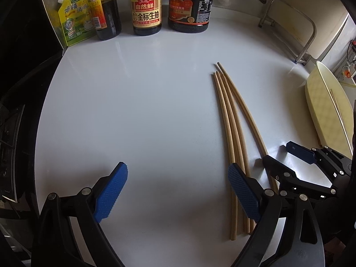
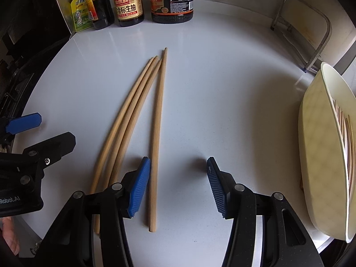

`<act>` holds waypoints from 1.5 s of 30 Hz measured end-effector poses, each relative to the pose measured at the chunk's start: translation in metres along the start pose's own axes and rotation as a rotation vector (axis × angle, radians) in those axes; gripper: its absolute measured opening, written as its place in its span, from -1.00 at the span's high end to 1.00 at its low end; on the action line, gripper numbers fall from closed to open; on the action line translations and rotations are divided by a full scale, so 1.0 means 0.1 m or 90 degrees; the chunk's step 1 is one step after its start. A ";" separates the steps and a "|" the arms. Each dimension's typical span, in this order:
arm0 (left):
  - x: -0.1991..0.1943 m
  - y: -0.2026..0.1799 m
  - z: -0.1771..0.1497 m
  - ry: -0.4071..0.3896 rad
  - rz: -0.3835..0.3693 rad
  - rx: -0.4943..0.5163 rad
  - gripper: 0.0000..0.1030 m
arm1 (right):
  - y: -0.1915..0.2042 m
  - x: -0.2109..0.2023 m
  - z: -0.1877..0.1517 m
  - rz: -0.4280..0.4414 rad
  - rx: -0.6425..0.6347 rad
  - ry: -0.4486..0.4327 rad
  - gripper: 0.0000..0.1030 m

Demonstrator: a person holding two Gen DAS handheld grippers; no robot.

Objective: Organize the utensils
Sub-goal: 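Lower both open tools onto the chopstick row and separate one chopstick, then close the left tool on one chopstick while the right tool grasps another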

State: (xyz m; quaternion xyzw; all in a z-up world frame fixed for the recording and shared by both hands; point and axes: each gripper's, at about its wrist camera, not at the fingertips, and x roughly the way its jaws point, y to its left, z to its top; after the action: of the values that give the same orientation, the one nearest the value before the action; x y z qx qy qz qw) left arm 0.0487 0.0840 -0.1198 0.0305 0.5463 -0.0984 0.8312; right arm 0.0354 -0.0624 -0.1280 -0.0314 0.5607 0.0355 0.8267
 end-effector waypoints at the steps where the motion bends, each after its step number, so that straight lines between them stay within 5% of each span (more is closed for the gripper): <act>1: 0.02 -0.02 0.00 0.002 -0.001 0.002 -0.75 | -0.03 0.00 -0.01 -0.001 0.001 -0.001 0.03; 33: 0.35 -0.19 0.07 0.014 0.023 0.028 -0.75 | -0.16 0.09 0.06 0.008 -0.025 -0.015 0.02; 39: 0.31 -0.27 0.14 -0.001 0.015 0.046 -0.23 | -0.12 0.12 0.14 0.015 -0.042 -0.021 0.06; 42: 0.27 -0.34 0.13 -0.002 0.004 0.063 0.16 | -0.06 0.11 0.16 0.025 -0.058 -0.024 0.40; 44: 0.25 -0.37 0.12 0.001 -0.004 0.069 0.67 | 0.01 0.10 0.18 0.030 -0.072 -0.019 0.88; 45: 0.25 -0.37 0.12 0.004 -0.012 0.068 0.81 | 0.04 0.10 0.18 0.027 -0.079 -0.016 0.88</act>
State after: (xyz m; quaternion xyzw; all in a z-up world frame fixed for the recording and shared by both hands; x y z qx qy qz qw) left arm 0.0617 0.0423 -0.1352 0.0701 0.5435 -0.1348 0.8256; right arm 0.0557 -0.0568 -0.1304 -0.0702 0.5476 0.0880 0.8292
